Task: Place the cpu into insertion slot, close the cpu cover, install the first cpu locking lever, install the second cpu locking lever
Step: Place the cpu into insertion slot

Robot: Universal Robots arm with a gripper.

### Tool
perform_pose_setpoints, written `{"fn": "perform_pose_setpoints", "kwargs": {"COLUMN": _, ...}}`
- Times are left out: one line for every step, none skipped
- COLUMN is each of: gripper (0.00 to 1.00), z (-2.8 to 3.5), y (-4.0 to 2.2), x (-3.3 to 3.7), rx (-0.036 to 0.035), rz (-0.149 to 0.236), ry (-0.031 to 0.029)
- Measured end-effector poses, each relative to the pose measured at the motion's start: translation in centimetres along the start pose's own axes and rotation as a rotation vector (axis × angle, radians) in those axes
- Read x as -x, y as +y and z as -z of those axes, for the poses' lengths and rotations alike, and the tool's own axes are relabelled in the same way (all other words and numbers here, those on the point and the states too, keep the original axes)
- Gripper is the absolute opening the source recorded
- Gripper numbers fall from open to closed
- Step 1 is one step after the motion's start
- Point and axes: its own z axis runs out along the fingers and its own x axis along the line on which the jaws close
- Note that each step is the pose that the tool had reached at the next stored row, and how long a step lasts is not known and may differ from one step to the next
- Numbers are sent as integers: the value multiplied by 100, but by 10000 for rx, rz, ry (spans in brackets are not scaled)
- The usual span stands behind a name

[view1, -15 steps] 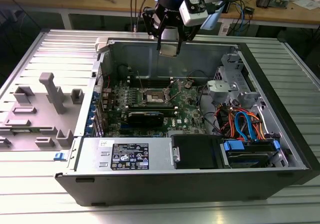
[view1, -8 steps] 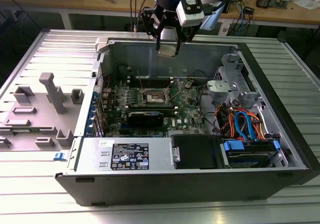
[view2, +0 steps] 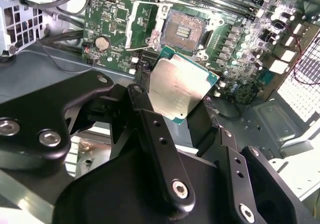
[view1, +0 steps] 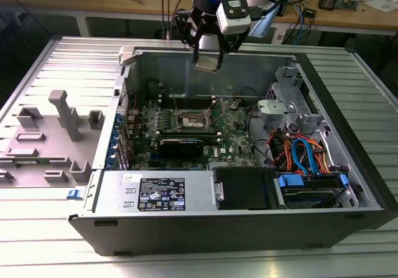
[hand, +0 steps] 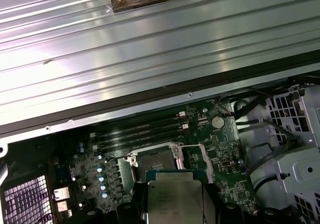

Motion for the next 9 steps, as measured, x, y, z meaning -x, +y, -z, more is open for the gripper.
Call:
{"fn": "perform_pose_setpoints", "kwargs": {"gripper": 54, "z": -3, "y": 0, "x": 0, "rx": 0, "rz": -65, "ry": -4}}
{"fn": "perform_pose_setpoints", "kwargs": {"gripper": 54, "z": -4, "y": -1, "x": 0, "rx": 0, "rz": -107, "ry": -7}}
{"fn": "perform_pose_setpoints", "kwargs": {"gripper": 54, "z": -7, "y": -1, "x": -1, "rx": 1, "rz": -161, "ry": -10}}
{"fn": "perform_pose_setpoints", "kwargs": {"gripper": 54, "z": -8, "y": -2, "x": -3, "rx": 2, "rz": -199, "ry": -13}}
{"fn": "perform_pose_setpoints", "kwargs": {"gripper": 54, "z": -10, "y": -2, "x": -4, "rx": 3, "rz": -241, "ry": -16}}
{"fn": "perform_pose_setpoints", "kwargs": {"gripper": 54, "z": -10, "y": -3, "x": -5, "rx": 3, "rz": -283, "ry": -18}}
{"fn": "perform_pose_setpoints", "kwargs": {"gripper": 54, "z": -12, "y": -4, "x": -7, "rx": 5, "rz": -335, "ry": -22}}
{"fn": "perform_pose_setpoints", "kwargs": {"gripper": 54, "z": -13, "y": -4, "x": -9, "rx": 5, "rz": -385, "ry": -25}}
{"fn": "perform_pose_setpoints", "kwargs": {"gripper": 54, "z": -14, "y": -5, "x": -10, "rx": 6, "rz": -423, "ry": -27}}
